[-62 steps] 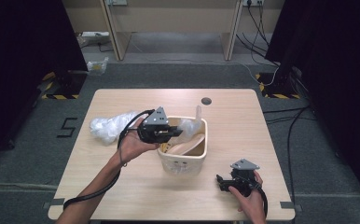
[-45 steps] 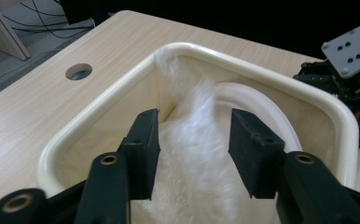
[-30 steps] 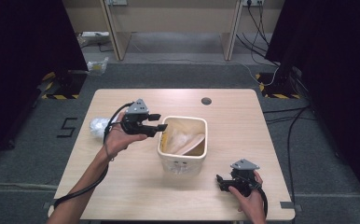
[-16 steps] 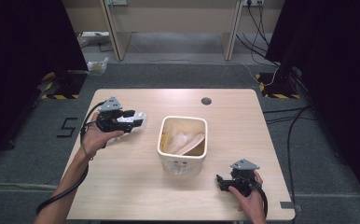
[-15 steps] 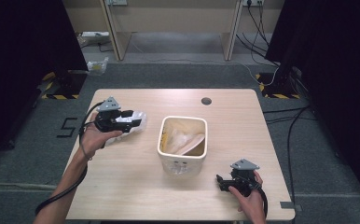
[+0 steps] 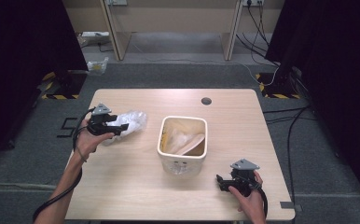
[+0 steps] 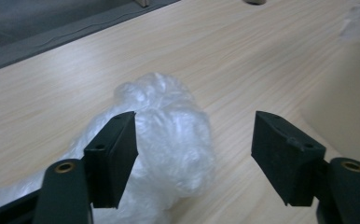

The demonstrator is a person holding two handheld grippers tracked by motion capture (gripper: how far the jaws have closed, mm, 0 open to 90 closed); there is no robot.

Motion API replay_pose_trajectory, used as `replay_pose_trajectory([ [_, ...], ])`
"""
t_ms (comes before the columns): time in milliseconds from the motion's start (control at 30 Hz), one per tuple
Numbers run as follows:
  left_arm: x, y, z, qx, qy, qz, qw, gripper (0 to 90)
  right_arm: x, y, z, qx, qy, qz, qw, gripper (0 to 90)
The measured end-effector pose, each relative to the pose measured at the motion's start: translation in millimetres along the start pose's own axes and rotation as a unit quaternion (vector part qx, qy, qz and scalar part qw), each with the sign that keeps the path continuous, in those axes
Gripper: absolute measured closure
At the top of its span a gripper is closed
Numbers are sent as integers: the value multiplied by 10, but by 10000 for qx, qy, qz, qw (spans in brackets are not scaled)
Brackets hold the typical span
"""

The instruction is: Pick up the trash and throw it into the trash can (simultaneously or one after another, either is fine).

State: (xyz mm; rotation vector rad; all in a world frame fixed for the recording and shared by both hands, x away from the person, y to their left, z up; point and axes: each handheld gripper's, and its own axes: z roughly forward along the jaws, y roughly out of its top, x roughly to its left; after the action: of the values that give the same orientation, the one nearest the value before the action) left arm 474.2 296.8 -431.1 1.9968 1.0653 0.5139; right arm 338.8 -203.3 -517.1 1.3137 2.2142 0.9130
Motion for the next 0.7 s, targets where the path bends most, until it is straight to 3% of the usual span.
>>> replay_pose_trajectory([
  [267,116,-75,123,175,322,-95,9993,226,0,0,-1,6,-3,0,10000,81],
  [700,234,-97,220,269,505,-206,9981,182,0,0,-1,5,-4,-1,10000,81],
])
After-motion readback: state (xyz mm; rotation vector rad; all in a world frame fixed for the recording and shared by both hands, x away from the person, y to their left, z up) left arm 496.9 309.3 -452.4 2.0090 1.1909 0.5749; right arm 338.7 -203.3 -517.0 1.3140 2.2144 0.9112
